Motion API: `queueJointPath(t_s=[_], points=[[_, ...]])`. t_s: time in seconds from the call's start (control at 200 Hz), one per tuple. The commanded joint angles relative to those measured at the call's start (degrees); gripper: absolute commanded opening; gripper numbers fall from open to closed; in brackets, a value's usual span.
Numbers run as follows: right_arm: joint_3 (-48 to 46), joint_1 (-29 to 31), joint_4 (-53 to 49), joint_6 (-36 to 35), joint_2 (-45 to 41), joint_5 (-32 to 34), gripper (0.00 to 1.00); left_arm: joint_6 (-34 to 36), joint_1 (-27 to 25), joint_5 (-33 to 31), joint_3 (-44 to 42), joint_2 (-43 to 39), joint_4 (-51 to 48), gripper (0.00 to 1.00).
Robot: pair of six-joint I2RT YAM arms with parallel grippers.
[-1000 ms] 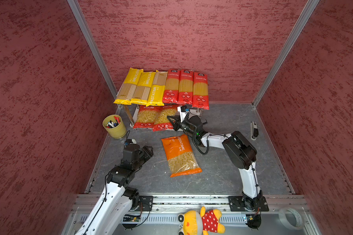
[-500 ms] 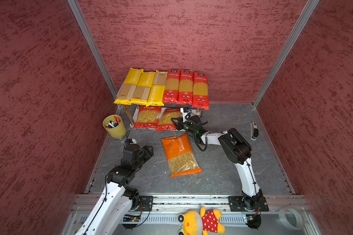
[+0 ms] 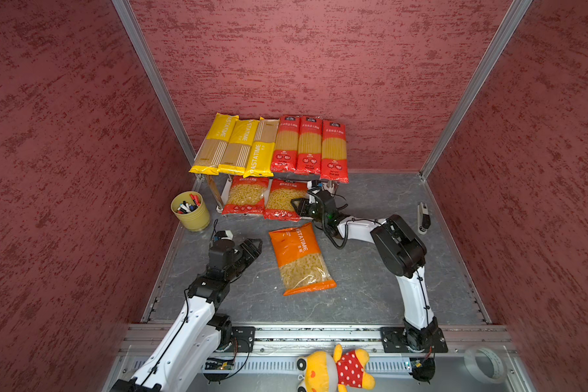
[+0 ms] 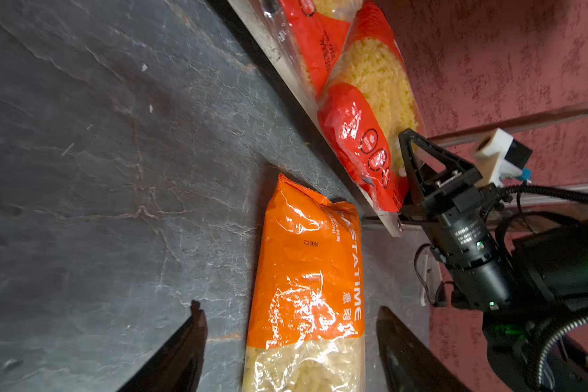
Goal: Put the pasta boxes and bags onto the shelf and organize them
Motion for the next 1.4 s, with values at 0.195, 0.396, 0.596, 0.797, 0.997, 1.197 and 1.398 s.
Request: queueJointPath(t_s=[0.195,0.396,0.596,0.797,0.997,1.197,1.398], points=[[-10.3,0.3,-1.0,5.1,-10.3,-0.5,0.52,-6.4,2.6,3.9,-1.1,13.7,30.6,0.88],[-19.3,1.1,-2.7,5.9,-17.3,-0.8,0.54,-6.8,2.6,5.8,4.8,28.2,38.6,0.85],[-28.6,2.6,-2.2,8.0,-24.3,0.1,0.54,-5.8,1.7,5.9,10.8,38.4,43.0,0.80],[-33.6,3.1,-0.3,9.9,-25.9,1.1,0.56,-6.0,0.6,6.8,16.1,46.7,44.0,0.72],[-30.6,4.4,1.6,12.5,-23.3,0.0,0.56,-5.1,-0.3,4.5,15.7,47.2,39.8,0.71],[-26.0,5.6,5.6,17.2,-18.1,0.0,0.56,-5.7,0.0,2.5,14.9,48.2,41.6,0.74],[-20.4,5.8,5.5,20.5,-13.2,1.8,0.57,-10.2,0.3,5.6,16.4,55.2,50.7,0.64]])
